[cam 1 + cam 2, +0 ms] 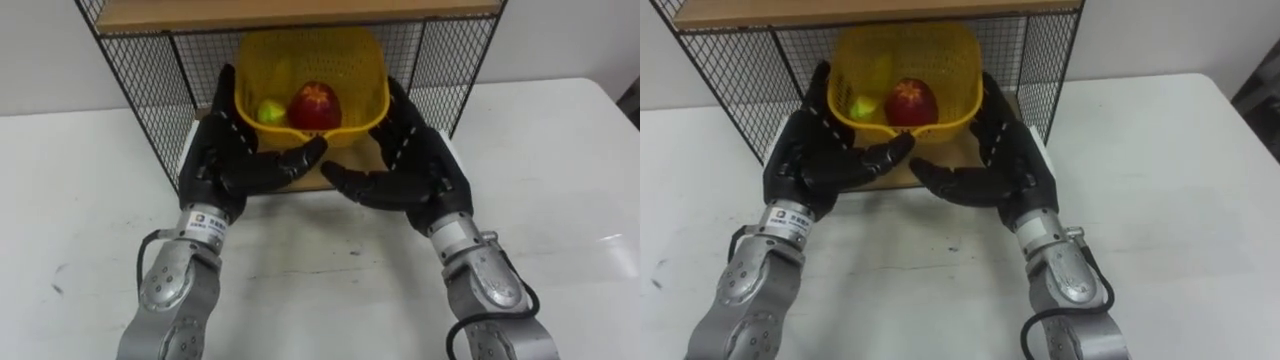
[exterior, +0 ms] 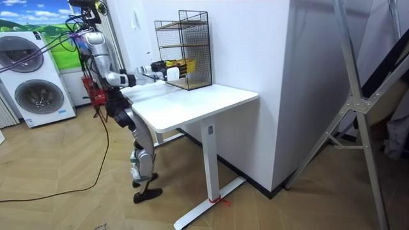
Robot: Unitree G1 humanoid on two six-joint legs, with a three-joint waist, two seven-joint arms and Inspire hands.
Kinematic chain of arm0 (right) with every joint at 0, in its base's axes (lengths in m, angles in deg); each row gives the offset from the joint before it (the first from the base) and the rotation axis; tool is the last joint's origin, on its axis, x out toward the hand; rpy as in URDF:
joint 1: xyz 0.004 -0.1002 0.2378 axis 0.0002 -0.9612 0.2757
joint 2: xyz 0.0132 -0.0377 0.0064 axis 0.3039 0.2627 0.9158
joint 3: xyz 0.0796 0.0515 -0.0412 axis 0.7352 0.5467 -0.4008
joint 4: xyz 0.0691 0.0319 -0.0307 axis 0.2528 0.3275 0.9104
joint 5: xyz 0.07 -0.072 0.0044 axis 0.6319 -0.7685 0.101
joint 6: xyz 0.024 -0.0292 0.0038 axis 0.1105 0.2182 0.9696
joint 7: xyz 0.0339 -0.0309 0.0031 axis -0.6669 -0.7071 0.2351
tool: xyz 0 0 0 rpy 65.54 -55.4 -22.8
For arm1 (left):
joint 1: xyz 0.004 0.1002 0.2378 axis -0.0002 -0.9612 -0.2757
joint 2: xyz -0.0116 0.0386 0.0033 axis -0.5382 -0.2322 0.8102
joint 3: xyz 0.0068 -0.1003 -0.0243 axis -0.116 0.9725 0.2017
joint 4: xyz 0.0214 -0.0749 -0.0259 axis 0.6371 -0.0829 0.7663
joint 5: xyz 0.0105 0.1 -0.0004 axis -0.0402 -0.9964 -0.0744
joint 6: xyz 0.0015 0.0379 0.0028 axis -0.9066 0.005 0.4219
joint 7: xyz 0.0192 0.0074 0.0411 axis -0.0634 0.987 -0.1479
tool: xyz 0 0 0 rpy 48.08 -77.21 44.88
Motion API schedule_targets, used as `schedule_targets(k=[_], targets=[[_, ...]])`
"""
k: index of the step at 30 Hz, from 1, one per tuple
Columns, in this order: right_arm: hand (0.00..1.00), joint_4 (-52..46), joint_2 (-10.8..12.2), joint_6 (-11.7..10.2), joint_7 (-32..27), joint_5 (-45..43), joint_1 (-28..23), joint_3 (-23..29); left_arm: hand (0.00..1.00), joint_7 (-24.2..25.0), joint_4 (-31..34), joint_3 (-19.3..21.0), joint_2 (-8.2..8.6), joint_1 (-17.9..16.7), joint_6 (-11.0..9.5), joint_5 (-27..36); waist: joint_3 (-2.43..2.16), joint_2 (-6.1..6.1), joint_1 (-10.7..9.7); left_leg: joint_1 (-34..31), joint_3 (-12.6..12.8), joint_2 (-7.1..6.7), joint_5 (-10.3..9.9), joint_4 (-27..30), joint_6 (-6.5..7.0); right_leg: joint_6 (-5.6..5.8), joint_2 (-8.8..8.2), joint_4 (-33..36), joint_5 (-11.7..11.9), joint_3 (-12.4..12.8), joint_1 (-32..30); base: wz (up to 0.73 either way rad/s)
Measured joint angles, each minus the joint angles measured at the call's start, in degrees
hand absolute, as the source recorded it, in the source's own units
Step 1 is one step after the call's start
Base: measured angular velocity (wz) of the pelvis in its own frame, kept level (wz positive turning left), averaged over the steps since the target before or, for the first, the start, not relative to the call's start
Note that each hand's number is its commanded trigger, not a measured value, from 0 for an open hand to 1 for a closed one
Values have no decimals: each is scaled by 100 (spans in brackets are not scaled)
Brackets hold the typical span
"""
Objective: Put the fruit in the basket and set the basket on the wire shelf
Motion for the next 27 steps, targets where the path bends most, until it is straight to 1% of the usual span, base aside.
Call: schedule_targets(k=[1, 3, 4, 5, 7, 9, 11, 13, 16, 19, 20, 22, 23, 26, 27], targets=[[0, 0, 0, 0, 14, 2, 2, 16, 0, 0, 0, 27, 3, 0, 3, -16, -13, 1, 7, 8, 1, 32, 19, -33, -22, -21, 35, -98, 51, -1, 13, -19], [0, -1, 17, 0, 47, 21, 9, 37, 0, 0, -1, 28, 2, 2, 17, -30, -68, -43, 3, 114, 6, 115, 147, -229, -37, -55, 142, -448, 244, -6, 167, -10], [0, -1, 17, 0, 51, 25, 12, 50, 0, 0, -1, 32, 5, 5, 19, -27, -72, -48, 2, 150, 12, 135, 165, -262, -40, -60, 169, -521, 290, -6, 220, -9], [0, -1, 18, 0, 61, 54, 19, 54, 0, 0, -1, 44, 1, 11, 20, -26, -86, -61, 4, 224, 27, 175, 190, -323, -54, -78, 220, -667, 361, 5, 325, -8], [0, -1, 19, 0, 70, 69, 35, 50, 0, 0, -2, 65, 2, 28, 27, -25, -106, -82, 17, 326, 50, 208, 215, -409, -74, -96, 259, -808, 412, 15, 445, -9], [0, 12, 22, 1, 70, 66, 173, 45, 0, 0, -8, 81, -5, 60, 28, -23, -102, -88, 36, 433, 139, 240, 255, -545, -87, -113, 282, -907, 461, 64, 508, -15], [0, 150, 61, 2, 73, 64, 353, 45, 0, 0, -32, 117, -8, 67, 29, -21, -99, -95, 40, 477, 153, 241, 324, -668, -101, -119, 287, -990, 518, 55, 526, -8], [0, 205, 94, 126, 57, 48, 460, 51, 0, -1, -116, 195, -2, 75, 93, -27, -101, -89, 35, 504, 136, 272, 354, -741, -130, -147, 334, -1184, 607, 39, 603, 0], [0, 253, 78, 219, 42, 57, 463, 50, 0, -2, -337, 199, -27, 181, 142, -17, -96, -94, 51, 516, 109, 284, 390, -791, -149, -156, 358, -1298, 661, 13, 646, 2], [0, 429, 64, 431, -15, 71, 474, 42, 0, -28, -901, 164, -19, 510, 287, 90, -90, -94, 119, 569, 112, 281, 466, -937, -158, -164, 369, -1432, 733, 23, 693, -1], [0, 459, 62, 436, -14, 72, 477, 43, 0, -29, -1021, 166, -21, 567, 293, 89, -88, -92, 130, 576, 112, 282, 475, -961, -160, -166, 374, -1471, 751, 23, 703, -4], [0, 824, 73, 485, 18, 71, 680, 49, 0, -31, -1483, 186, 3, 745, 390, 86, -76, -72, 130, 590, 117, 290, 495, -1005, -159, -165, 393, -1564, 806, 37, 738, -3], [0, 928, 72, 509, 17, 71, 736, 53, 0, -31, -1558, 182, 9, 762, 427, 84, -71, -66, 127, 588, 118, 296, 497, -1008, -159, -162, 401, -1596, 825, 38, 748, 0], [0, 1303, 74, 614, 17, 71, 920, 56, 0, -31, -1792, 187, 23, 764, 623, 74, -60, -58, 127, 572, 145, 311, 520, -1044, -160, -166, 417, -1677, 880, 51, 749, -3], [0, 1419, 74, 637, 18, 71, 952, 56, 0, -31, -1802, 205, 54, 779, 627, 36, -60, -57, 133, 569, 158, 319, 521, -1055, -160, -169, 425, -1692, 890, 62, 754, 0]])
